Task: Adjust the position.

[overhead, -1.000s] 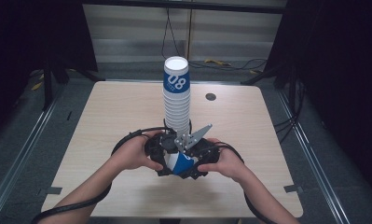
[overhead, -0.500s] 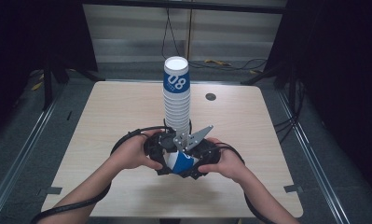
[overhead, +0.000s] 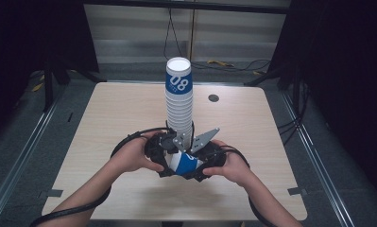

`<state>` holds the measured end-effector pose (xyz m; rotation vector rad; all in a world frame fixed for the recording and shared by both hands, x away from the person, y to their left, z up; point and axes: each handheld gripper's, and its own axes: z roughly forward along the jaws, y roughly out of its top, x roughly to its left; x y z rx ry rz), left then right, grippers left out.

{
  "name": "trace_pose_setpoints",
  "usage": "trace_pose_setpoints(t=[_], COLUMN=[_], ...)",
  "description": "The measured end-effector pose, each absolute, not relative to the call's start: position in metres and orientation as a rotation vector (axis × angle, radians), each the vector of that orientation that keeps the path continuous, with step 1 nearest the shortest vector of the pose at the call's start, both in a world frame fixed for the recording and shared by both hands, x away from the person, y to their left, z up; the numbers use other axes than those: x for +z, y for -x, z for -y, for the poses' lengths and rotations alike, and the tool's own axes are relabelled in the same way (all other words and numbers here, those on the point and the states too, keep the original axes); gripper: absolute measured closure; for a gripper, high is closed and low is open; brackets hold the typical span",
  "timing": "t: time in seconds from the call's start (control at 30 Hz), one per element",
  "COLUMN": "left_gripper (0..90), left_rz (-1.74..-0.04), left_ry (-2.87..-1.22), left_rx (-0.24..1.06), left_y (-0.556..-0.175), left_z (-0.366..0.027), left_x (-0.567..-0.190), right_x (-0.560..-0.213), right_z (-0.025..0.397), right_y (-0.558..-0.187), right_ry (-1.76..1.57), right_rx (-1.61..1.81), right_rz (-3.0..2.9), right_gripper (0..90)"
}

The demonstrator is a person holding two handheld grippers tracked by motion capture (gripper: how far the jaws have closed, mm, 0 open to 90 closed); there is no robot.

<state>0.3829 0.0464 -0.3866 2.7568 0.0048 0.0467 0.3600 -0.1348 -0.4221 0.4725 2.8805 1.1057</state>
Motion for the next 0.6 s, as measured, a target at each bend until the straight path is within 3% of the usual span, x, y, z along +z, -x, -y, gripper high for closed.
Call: trace_pose_setpoints(t=[0.6], left_gripper=[17.9], left_rz=[-0.116], left_ry=[-2.684], left_rx=[-0.051], left_y=[-0.388], left_z=[-0.065], left_x=[-0.388], right_x=[-0.429], right_z=[0.151], right_y=[-0.358], right_ry=[-0.53], right_rx=[1.187], right_rz=[-2.8], right_gripper=[25.9])
